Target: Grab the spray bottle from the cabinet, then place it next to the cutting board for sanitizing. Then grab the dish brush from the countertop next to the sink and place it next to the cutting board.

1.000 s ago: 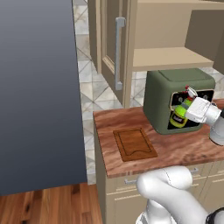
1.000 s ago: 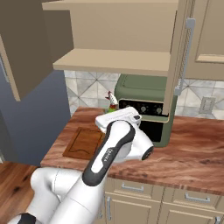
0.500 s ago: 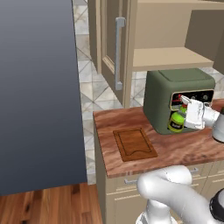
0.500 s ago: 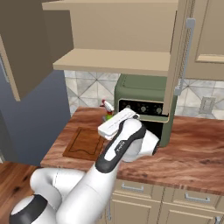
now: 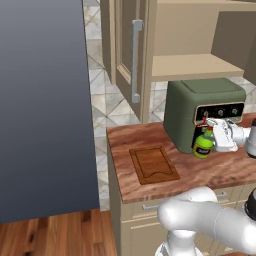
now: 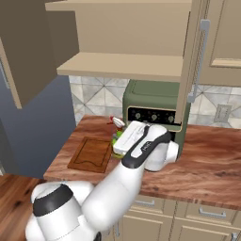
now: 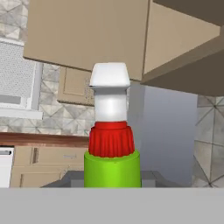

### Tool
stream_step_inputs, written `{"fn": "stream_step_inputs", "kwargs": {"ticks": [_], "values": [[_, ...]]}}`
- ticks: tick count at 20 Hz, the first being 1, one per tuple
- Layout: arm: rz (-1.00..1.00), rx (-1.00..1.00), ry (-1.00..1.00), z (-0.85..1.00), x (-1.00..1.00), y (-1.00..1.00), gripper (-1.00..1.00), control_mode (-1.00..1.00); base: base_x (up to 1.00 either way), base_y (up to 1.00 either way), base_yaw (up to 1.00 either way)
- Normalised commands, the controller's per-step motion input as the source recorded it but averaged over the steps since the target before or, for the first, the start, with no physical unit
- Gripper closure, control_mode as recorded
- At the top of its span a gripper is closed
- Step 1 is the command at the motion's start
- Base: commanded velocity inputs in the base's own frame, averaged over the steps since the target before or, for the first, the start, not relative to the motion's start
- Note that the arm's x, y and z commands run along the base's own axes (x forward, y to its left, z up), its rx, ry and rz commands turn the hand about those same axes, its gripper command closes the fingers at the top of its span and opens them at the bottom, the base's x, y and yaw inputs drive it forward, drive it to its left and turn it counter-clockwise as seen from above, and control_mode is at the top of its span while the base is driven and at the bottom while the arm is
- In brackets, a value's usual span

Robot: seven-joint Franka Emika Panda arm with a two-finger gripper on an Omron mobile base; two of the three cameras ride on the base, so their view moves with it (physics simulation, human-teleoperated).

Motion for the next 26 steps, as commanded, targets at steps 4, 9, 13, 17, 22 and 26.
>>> {"fn": "stream_step_inputs", "kwargs": {"ticks": [4,9,13,17,22,26], "values": [[0.20,-0.01,0.01,-0.47,0.31,0.00,1.00,-1.00,0.00,0.00,0.00],[0.07,-0.08,0.00,-0.45,0.22,0.00,1.00,-1.00,0.00,0.00,0.00],[0.00,-0.09,0.00,-0.49,0.19,0.00,1.00,-1.00,0.00,0.00,0.00],[0.00,-0.04,0.00,-0.47,0.15,0.00,1.00,-1.00,0.00,0.00,0.00],[0.00,0.00,0.00,-0.51,0.21,0.00,1.00,-1.00,0.00,0.00,0.00],[0.00,0.00,0.00,-0.54,0.27,0.00,1.00,-1.00,0.00,0.00,0.00]]}}
